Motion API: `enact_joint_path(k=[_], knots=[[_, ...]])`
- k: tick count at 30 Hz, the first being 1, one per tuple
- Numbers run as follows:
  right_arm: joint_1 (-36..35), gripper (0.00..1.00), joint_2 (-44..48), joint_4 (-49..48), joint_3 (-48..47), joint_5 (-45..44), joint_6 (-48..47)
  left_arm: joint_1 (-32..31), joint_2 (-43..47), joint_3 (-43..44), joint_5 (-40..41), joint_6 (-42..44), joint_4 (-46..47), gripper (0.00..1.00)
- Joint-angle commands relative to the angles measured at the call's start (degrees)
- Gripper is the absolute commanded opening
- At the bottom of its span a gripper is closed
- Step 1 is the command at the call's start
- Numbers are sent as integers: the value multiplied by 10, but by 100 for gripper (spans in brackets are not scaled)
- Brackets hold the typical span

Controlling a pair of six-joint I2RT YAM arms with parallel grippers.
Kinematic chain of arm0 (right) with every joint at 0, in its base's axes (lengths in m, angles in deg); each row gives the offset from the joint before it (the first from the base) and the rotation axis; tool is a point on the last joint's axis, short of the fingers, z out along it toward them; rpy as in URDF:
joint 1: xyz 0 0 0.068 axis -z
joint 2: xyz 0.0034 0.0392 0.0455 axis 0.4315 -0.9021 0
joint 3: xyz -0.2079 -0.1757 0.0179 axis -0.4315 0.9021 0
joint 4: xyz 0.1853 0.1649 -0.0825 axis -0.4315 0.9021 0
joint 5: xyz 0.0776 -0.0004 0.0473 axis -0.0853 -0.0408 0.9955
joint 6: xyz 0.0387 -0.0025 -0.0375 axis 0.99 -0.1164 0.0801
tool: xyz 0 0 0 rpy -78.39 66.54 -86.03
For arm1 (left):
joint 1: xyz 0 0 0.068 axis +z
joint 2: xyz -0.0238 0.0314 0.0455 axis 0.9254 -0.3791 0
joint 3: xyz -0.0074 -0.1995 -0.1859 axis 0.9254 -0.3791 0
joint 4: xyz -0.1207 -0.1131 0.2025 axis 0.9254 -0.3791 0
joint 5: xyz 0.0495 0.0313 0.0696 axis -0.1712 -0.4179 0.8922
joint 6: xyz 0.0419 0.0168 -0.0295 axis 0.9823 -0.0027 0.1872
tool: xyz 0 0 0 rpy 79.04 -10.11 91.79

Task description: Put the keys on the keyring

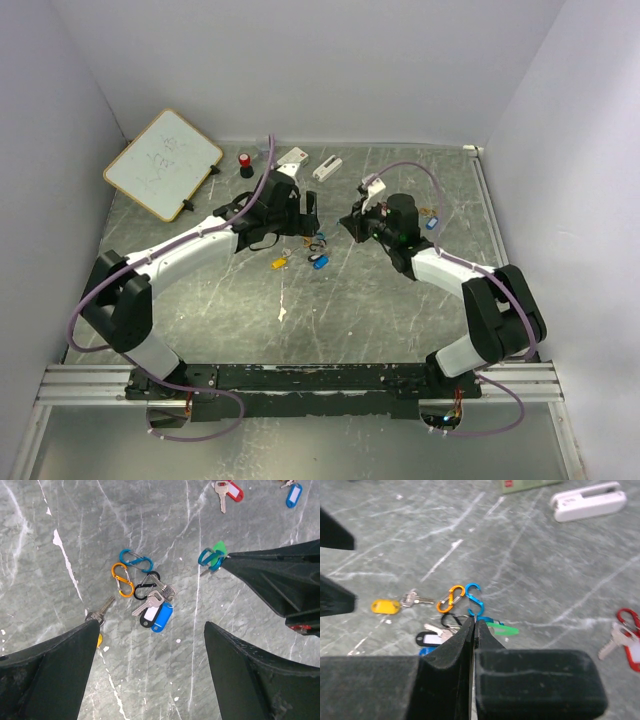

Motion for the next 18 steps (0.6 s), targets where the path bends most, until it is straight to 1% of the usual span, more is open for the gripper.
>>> enact_joint_path(k=[1,4,6,9,18], knots=[[10,0,11,53,-30,-112,12,2,17,-10,19,-9,-1,96],[17,0,2,97,-50,-182,30,3,16,-12,17,-11,3,99],[24,0,-2,123,-59,-248,56,3,13,-12,16,-13,4,100],[40,0,-4,157,-63,-310,109,3,9,-11,14,-13,3,100],[84,0,-20,241,-73,-405,200,3,2,-11,12,-15,4,100]])
